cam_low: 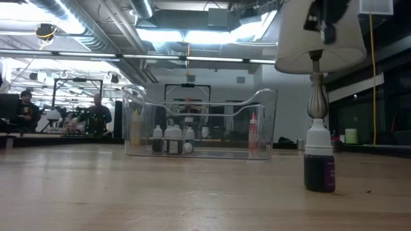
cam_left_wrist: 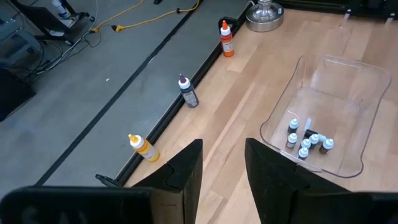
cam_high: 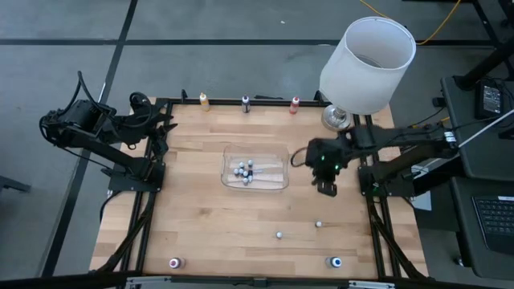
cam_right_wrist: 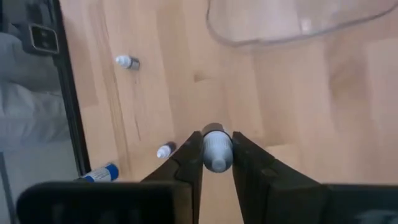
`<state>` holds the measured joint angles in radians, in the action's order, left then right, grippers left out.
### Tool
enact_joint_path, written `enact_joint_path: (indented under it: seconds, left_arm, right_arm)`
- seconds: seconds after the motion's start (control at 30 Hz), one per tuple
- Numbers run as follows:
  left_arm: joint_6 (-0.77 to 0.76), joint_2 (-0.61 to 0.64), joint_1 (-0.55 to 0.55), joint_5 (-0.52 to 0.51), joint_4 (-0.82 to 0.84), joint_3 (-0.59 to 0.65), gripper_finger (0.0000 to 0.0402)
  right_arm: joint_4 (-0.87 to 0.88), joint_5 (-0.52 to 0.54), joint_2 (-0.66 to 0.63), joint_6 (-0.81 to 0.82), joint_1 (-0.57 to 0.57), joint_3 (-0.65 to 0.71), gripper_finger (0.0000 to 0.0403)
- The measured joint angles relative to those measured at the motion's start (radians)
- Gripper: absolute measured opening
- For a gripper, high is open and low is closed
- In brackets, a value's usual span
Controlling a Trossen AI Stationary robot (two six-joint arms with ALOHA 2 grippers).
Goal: Pick & Place food coloring
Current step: Put the red food coloring bottle into the transparent bin
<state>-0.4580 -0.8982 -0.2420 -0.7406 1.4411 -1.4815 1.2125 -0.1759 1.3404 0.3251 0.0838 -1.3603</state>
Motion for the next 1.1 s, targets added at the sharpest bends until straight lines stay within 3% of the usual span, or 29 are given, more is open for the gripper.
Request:
enact_joint_path:
  seconds: [0.33,0.6,0.97,1.1]
  left_arm:
    - [-0.022,0.000,0.000,-0.028,0.000,0.000,0.0116]
    - [-0.030,0.000,0.000,-0.028,0.000,0.000,0.0116]
    - [-0.045,0.000,0.000,-0.050,0.000,0.000,0.0116]
    - [-0.045,0.000,0.000,-0.051,0.000,0.000,0.0116]
  right_arm:
    - [0.069,0.017,0.000,-0.154,-0.147,-0.100,0.0072]
    - [0.067,-0.054,0.089,-0.304,-0.249,-0.122,0.0074]
    - [0.063,-0.054,0.381,-0.559,-0.285,-0.499,0.0073]
    - [0.067,-0.054,0.453,-0.615,-0.284,-0.556,0.0070]
